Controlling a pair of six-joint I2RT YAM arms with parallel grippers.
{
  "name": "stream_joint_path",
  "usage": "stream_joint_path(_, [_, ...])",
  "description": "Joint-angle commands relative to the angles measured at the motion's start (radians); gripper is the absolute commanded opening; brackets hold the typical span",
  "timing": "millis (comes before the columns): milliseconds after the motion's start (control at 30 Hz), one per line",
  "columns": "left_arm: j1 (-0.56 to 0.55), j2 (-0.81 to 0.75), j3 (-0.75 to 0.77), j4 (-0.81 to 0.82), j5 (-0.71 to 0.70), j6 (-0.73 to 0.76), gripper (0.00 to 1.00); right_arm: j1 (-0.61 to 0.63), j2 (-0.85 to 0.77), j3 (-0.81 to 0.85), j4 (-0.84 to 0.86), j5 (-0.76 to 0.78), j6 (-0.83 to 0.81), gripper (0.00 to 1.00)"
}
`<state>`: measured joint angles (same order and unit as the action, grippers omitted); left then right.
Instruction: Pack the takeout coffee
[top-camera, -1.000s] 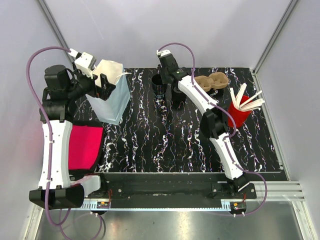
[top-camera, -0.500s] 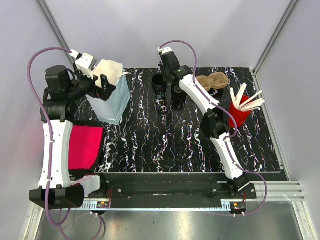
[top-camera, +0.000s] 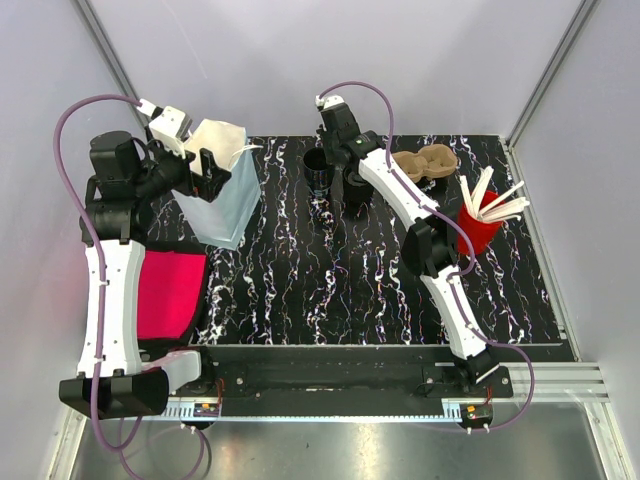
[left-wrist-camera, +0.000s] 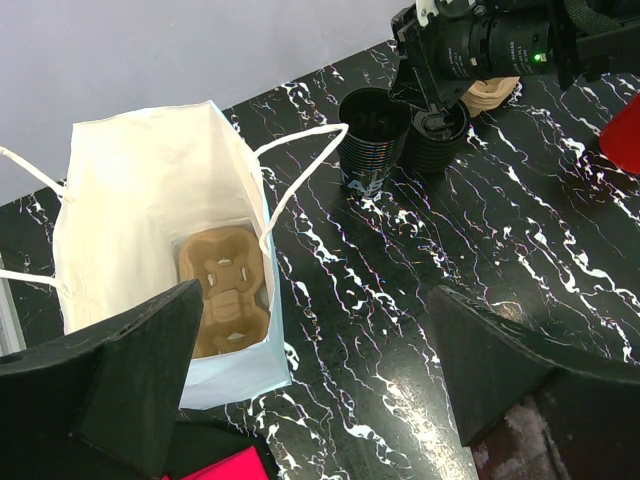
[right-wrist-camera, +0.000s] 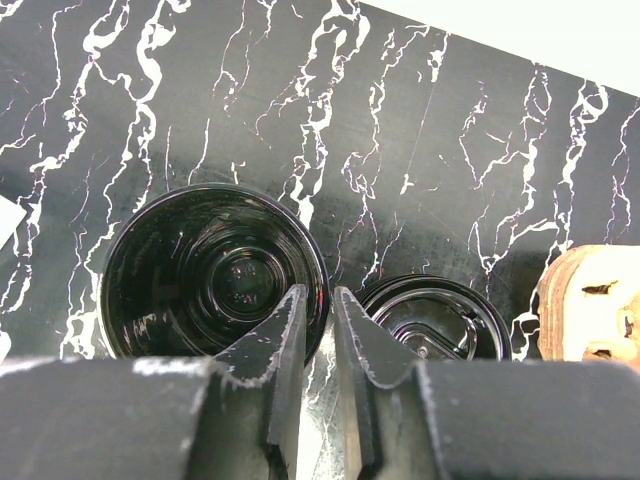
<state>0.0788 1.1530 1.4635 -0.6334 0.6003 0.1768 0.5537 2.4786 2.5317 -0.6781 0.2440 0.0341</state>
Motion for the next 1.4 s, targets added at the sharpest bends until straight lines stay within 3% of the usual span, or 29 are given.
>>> stream_joint_path(0, [0.009,-0.01,-0.005,0.057,0.035,-0.011,0.99,-0.006,-0.07,0.039,0.014,-0.006,0.013,0.22])
stream_joint_path(667, [0.015,-0.016,-0.009,0.058,0.044,-0.017,0.99,-0.005,-0.078,0.041,0.012,0.0,0.016,0.0])
stream_joint_path(1367, [0.018,-0.015,-0.008,0.064,0.055,-0.026,0.99,-0.009,-0.11,0.09,-0.003,0.0,0.03,0.0])
